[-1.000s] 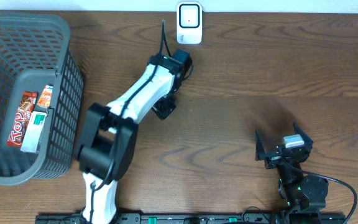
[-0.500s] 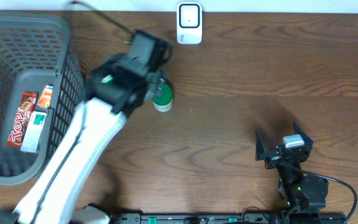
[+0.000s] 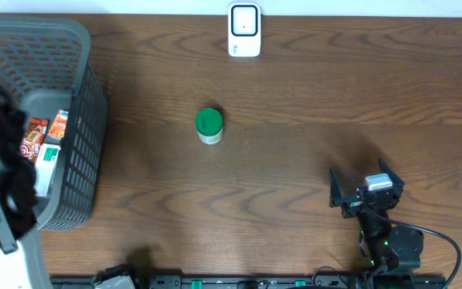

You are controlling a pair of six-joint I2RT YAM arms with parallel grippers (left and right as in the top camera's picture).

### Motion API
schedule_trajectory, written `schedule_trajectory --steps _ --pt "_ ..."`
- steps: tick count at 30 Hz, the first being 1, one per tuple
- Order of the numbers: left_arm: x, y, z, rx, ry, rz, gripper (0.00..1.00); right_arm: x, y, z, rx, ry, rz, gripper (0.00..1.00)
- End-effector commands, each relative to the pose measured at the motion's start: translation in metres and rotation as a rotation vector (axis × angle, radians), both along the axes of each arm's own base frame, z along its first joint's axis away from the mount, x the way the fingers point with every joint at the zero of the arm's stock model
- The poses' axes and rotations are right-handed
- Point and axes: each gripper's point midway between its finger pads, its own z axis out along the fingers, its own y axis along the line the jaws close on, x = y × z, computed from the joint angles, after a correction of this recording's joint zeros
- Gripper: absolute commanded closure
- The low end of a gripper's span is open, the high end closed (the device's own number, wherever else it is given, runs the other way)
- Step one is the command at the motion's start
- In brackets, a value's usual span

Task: Scan the item barcode
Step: 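Set the bottle down on the table center and release, then reach the left gripper into the basket and grasp the orange snack box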

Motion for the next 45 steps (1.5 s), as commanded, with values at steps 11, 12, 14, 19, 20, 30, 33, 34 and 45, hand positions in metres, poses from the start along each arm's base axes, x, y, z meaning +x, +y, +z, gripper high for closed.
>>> schedule_trajectory --steps 11,12,14,19,20,30,33,34,45 --pt "0.074 0.049 -0.114 -0.338 0.162 0.048 0.02 0.000 0.000 -0.002 0.010 0.008 -0.003 0.01" --pt "0.083 0.050 -0.129 -0.363 0.193 0.025 0.02 0.000 0.000 -0.002 0.009 0.008 -0.003 0.01" --pt "0.099 0.051 -0.153 -0.392 0.250 -0.020 0.02 0.000 0.000 -0.002 0.009 0.008 -0.003 0.01" --pt "0.129 0.051 -0.206 -0.408 0.384 -0.117 0.02 0.000 0.000 -0.002 0.009 0.008 -0.003 0.01" --pt "0.134 0.051 -0.214 -0.407 0.402 -0.135 0.02 0.000 0.000 -0.002 0.009 0.008 -0.003 0.01" --pt "0.170 0.040 -0.270 -0.437 0.460 -0.220 0.02 0.000 0.000 -0.002 0.009 0.008 -0.003 0.01" --pt "0.176 0.035 -0.283 -0.474 0.454 -0.239 0.02 0.000 0.000 -0.002 0.009 0.008 -0.003 0.01" --pt "0.178 0.034 -0.287 -0.484 0.453 -0.245 0.02 0.000 0.000 -0.002 0.009 0.008 -0.003 0.01" --pt "0.194 0.035 -0.303 -0.497 0.416 -0.263 0.02 0.000 0.000 -0.002 0.009 0.008 -0.003 0.01"
